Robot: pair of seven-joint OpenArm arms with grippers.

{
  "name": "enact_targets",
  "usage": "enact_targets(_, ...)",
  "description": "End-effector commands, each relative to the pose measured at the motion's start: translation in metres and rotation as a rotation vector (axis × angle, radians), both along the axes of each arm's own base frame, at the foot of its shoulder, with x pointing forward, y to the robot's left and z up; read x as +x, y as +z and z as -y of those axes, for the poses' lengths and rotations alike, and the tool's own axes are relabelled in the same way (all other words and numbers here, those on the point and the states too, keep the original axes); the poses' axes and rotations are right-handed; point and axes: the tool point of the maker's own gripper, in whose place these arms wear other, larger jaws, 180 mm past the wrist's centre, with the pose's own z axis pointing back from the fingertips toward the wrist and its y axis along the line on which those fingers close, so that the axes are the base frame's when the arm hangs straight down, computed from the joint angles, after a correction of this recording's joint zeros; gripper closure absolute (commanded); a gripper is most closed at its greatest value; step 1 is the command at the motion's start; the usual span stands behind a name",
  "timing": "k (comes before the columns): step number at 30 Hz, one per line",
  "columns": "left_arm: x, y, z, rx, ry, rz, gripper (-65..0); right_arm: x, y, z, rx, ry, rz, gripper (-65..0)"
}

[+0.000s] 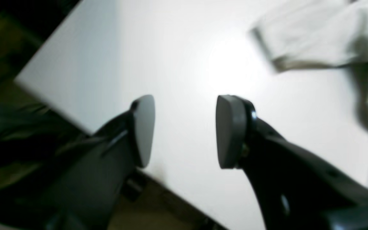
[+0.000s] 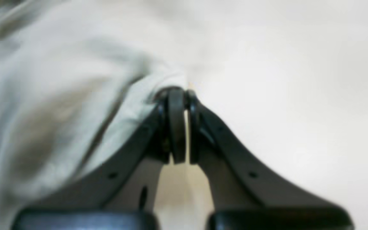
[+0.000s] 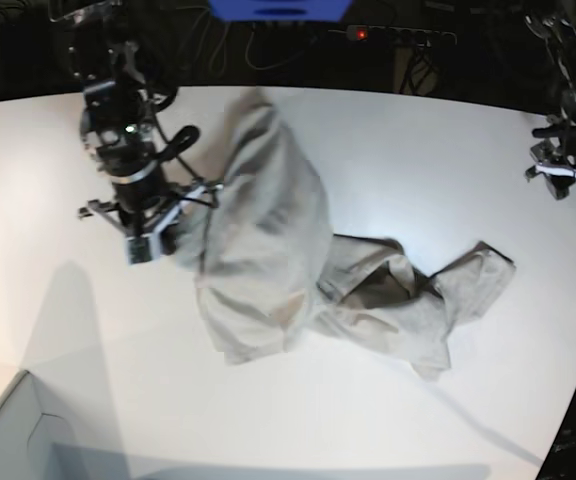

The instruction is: Layout the t-shirt on the table in an organized manner, then fold the t-shirt properly

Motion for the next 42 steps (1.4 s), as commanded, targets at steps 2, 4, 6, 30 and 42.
enact_targets(2, 0.006, 0.008, 0.008, 0.017, -0.026, 0.025, -29.9, 0.01, 0.016, 0.027, -0.007, -0.07, 0.057, 0.0)
enact_targets(4, 0.01, 0.005, 0.017, 0.004, -0.051, 0.02, -29.9, 0.014, 0.02, 0.057, -0.025, -0.147, 0.066, 0.0)
enact_targets(6, 0.015, 0.004, 0.024, -0.006, -0.071, 0.023, -30.0, 0.021, 0.026, 0.082, -0.034, -0.215, 0.085, 0.0)
enact_targets(30, 0.078, -0.035, 0.234, -0.287, -0.488, 0.016, -62.4, -0.002, 0.02, 0.159, -0.088, -0.404, 0.008, -20.7)
enact_targets(42, 0.125, -0.072, 0.323, -0.453, -0.563, -0.076, -62.4, -0.022, 0.014, 0.159, -0.108, -0.395, -0.024, -20.7)
